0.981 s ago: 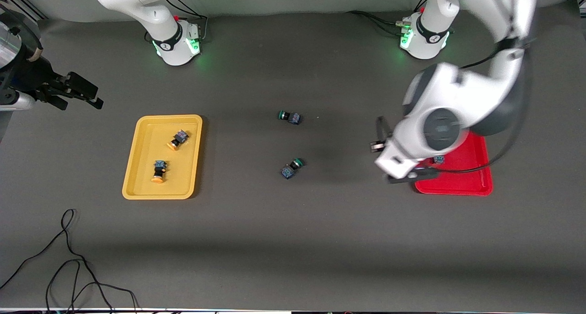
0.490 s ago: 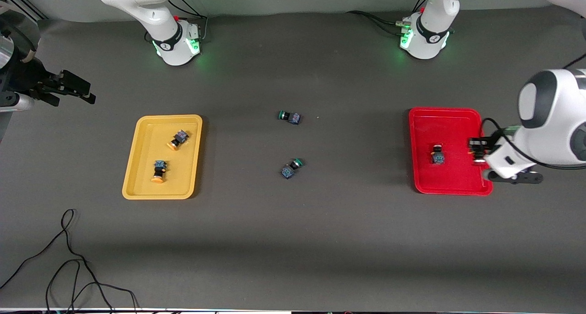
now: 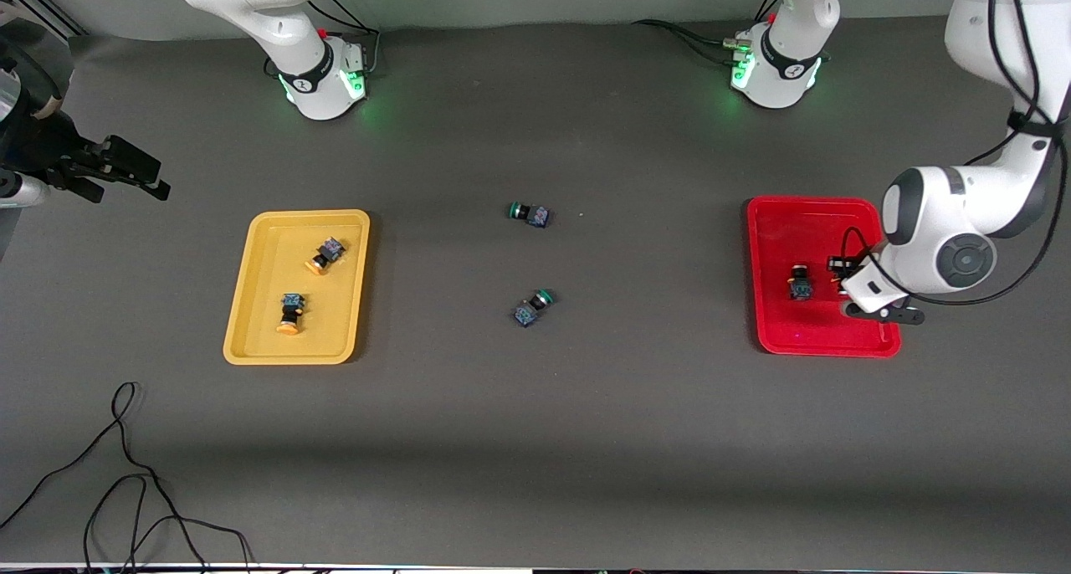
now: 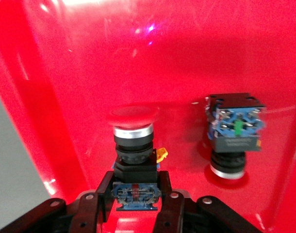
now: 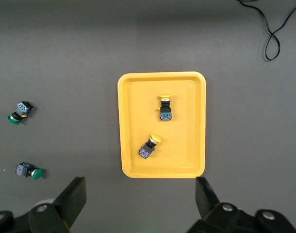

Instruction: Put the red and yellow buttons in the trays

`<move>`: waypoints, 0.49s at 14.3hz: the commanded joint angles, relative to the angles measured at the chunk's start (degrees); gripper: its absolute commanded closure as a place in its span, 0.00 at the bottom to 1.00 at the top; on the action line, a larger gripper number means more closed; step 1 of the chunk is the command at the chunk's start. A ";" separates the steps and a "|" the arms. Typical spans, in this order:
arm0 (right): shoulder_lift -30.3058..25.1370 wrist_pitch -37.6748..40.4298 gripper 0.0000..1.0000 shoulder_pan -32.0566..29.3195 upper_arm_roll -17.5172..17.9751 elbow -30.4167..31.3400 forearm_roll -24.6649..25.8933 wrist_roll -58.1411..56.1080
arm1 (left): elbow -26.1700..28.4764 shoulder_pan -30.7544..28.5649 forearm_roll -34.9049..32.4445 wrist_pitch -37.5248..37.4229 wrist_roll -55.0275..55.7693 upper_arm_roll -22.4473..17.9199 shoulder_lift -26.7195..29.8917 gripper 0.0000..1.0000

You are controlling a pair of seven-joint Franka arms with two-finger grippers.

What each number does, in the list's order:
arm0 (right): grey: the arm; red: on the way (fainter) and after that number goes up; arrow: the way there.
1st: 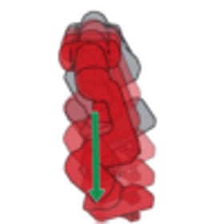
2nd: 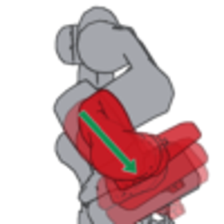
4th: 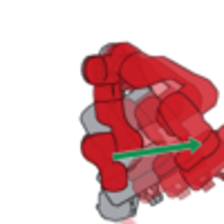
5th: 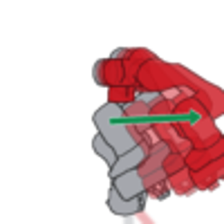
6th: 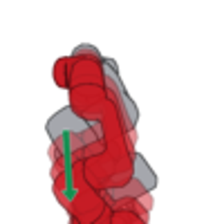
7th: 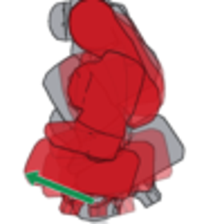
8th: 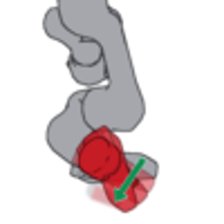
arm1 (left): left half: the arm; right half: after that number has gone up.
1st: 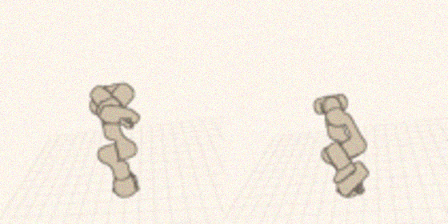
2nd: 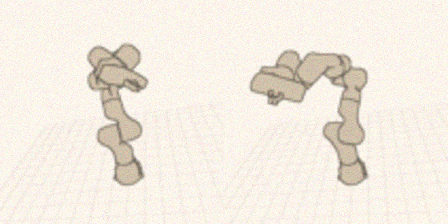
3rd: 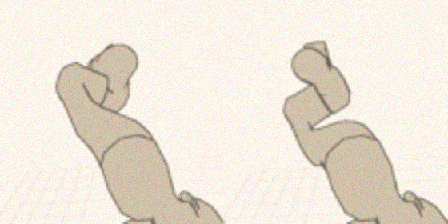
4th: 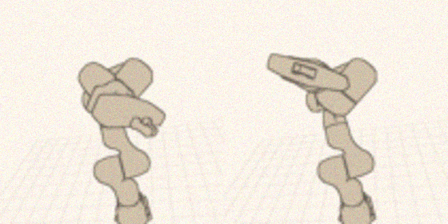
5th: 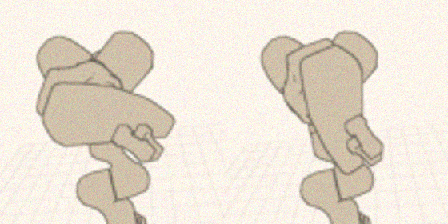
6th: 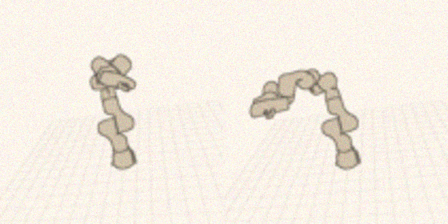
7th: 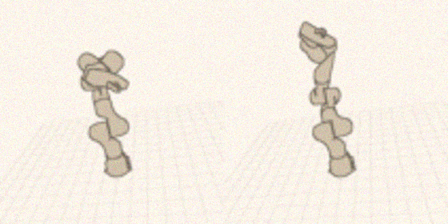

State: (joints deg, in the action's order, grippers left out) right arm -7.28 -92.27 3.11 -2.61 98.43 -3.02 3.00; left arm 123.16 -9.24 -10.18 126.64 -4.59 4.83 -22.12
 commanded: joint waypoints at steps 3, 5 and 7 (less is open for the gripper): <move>0.77 -1.77 0.00 -0.30 1.38 0.62 1.17 1.05 | -7.46 -0.87 -1.07 -10.66 -1.20 0.88 2.16 0.00; 0.95 -3.52 0.00 -0.30 2.96 0.71 1.87 1.48 | -13.01 -0.52 -0.90 -18.67 -3.30 1.05 4.09 0.00; 0.51 -3.62 0.00 -0.73 2.96 0.45 2.58 1.48 | -16.09 -0.61 -0.11 -24.22 -6.12 1.32 8.29 0.00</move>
State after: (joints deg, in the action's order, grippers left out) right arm -6.38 -95.05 3.12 -0.34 99.06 -2.14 3.22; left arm 109.58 -9.54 -10.41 107.93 -7.66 5.58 -18.20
